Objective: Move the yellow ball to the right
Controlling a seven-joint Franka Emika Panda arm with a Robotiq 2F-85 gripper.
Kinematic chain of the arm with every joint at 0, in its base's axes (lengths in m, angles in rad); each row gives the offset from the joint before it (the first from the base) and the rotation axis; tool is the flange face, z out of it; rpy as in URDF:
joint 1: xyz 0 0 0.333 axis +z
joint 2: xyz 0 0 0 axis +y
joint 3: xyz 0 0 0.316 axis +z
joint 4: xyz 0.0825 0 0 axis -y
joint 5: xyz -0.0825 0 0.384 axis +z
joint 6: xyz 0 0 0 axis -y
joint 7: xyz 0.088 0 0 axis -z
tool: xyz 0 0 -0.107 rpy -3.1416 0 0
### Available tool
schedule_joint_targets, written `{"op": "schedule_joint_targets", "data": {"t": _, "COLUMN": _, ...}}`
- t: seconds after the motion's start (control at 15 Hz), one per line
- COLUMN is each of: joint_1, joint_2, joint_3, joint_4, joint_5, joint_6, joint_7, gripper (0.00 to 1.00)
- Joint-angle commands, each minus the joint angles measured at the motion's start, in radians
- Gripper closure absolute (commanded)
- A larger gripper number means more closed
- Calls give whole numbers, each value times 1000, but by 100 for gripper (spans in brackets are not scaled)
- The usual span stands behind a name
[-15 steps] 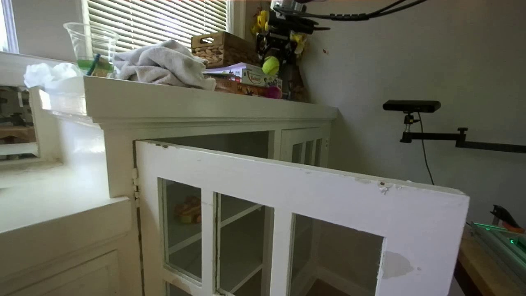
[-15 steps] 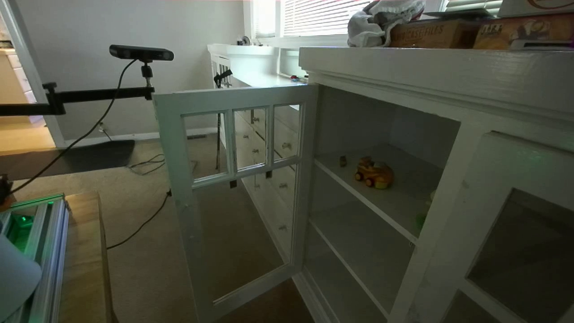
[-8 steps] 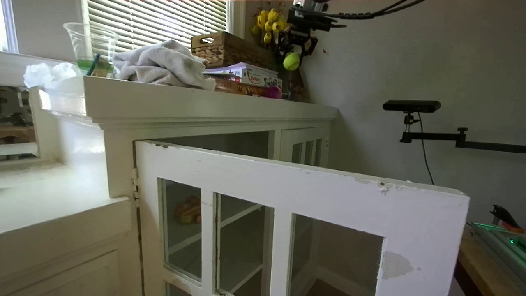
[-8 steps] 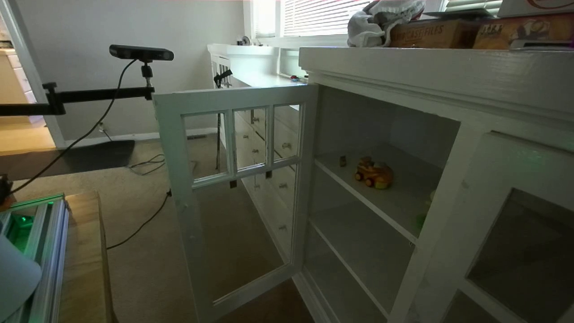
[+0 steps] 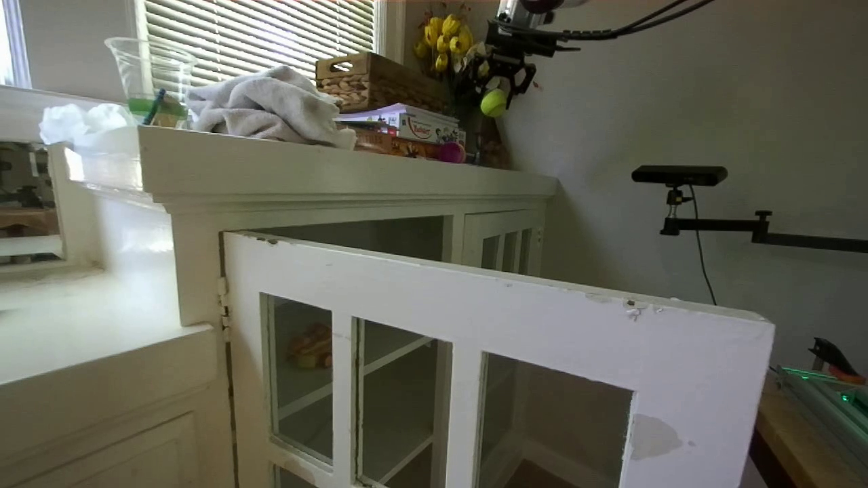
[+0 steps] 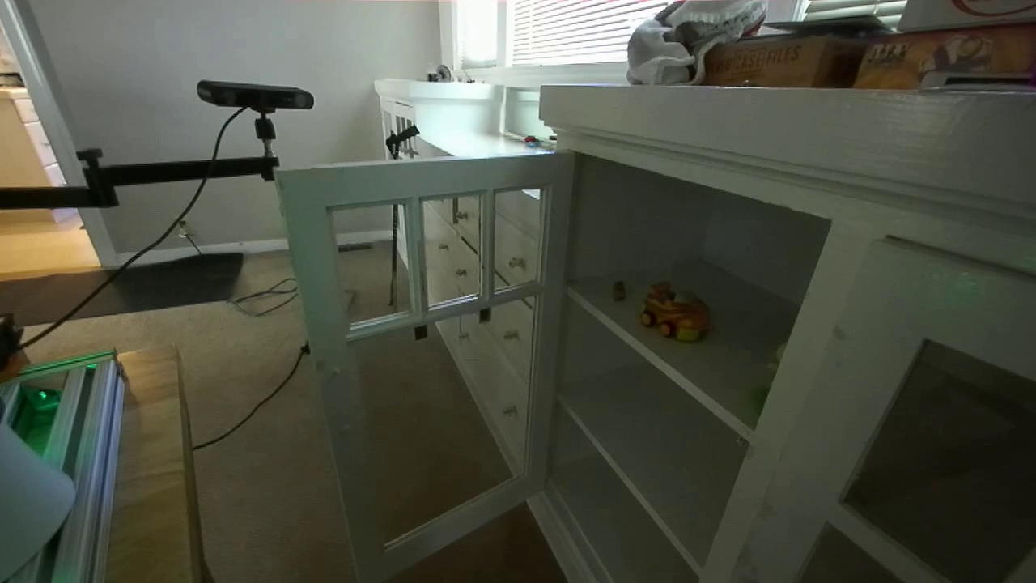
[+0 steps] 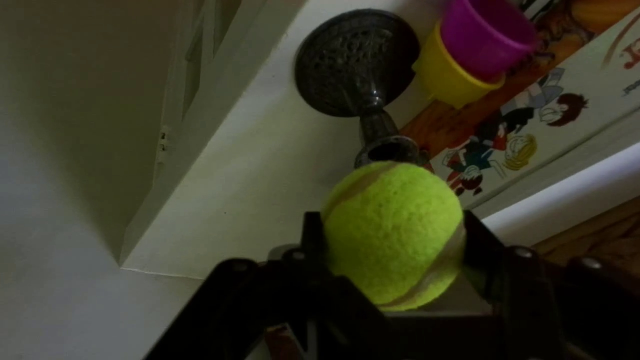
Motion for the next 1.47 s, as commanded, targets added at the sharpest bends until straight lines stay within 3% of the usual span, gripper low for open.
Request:
{"op": "schedule_joint_targets", "data": {"t": 0.0, "joint_1": -10, "joint_2": 1, "joint_3": 1, "joint_4": -17, "joint_5": -33, "joint_6": 69, "joint_7": 24, "gripper": 58}}
{"op": "schedule_joint_targets", "data": {"t": 1.33, "joint_1": -7, "joint_2": 108, "joint_3": -34, "joint_4": -13, "joint_5": -31, "joint_6": 225, "joint_7": 21, "gripper": 58}}
{"op": "schedule_joint_targets", "data": {"t": 1.4, "joint_1": -5, "joint_2": 109, "joint_3": -35, "joint_4": -12, "joint_5": -33, "joint_6": 225, "joint_7": 30, "gripper": 26}}
